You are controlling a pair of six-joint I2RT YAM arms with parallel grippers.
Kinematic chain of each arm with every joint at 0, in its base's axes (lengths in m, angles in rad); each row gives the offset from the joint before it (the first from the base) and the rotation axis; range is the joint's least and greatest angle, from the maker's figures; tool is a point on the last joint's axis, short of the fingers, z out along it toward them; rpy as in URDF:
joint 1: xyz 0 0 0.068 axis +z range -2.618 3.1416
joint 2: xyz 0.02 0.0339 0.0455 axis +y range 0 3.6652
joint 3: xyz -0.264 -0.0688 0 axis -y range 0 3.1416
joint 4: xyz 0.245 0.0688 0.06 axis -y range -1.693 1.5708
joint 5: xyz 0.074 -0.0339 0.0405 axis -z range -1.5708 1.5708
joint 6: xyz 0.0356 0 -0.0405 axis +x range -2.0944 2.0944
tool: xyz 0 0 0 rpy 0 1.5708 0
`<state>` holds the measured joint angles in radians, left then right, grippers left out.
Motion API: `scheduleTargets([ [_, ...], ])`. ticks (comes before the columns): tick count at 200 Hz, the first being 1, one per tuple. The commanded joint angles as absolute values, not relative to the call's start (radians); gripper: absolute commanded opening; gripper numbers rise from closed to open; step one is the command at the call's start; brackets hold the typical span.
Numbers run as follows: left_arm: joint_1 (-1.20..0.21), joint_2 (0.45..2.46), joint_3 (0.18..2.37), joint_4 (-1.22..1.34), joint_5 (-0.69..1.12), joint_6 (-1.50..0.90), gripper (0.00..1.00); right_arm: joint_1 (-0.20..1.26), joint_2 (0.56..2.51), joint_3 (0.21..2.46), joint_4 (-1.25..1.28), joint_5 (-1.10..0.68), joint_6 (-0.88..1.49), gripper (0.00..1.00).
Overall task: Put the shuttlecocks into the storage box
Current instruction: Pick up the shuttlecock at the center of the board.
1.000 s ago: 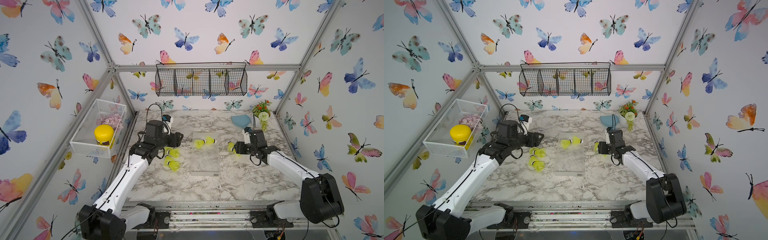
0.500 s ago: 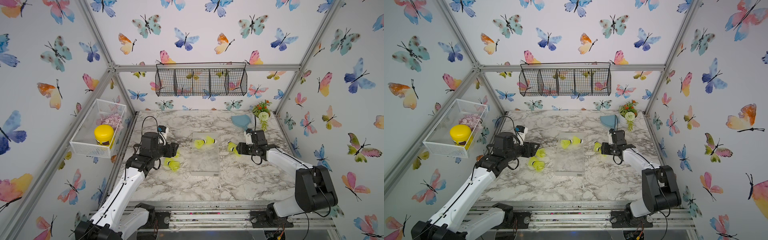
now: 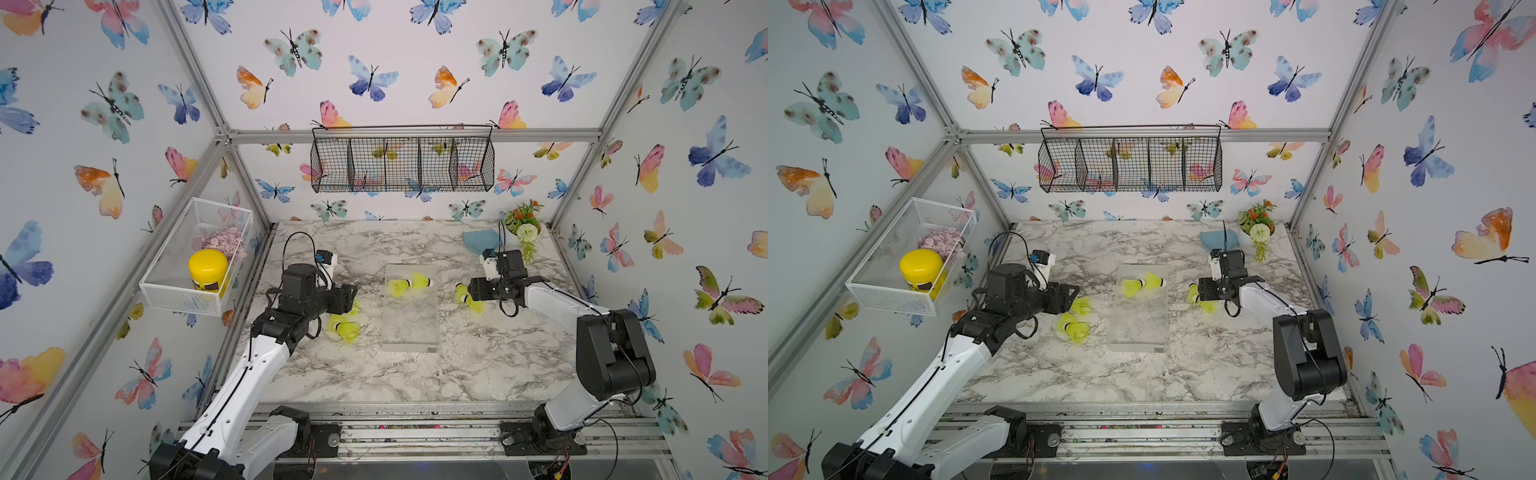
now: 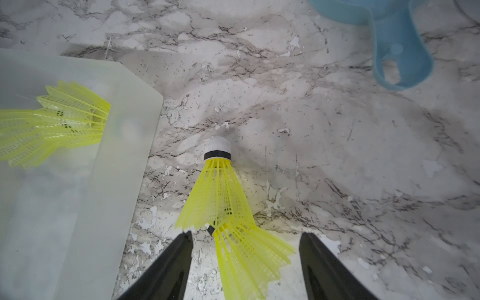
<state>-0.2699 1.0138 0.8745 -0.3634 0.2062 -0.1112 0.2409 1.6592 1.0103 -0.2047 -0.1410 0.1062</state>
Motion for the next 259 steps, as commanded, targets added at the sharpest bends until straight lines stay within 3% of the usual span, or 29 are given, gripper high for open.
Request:
scheduleTargets([
  [1, -0.266, 0.989, 0.878, -0.367, 0.193, -0.104, 0.71, 0.235, 1.685, 1.03, -0.229, -0.178, 0.073, 0.67],
  [40, -0.267, 0.982, 0.874, -0.367, 0.179, -0.104, 0.71, 0.235, 1.676, 0.991, -0.247, -0.207, 0.094, 0.57],
  [177, -0.267, 0.985, 0.874, -0.372, 0.182, -0.098, 0.71, 0.236, 1.546, 0.852, -0.305, -0.405, 0.178, 0.51],
  [259, -0.267, 0.985, 0.876, -0.37, 0.192, -0.1, 0.71, 0.237, 1.477, 0.751, -0.207, -0.553, 0.189, 0.6],
])
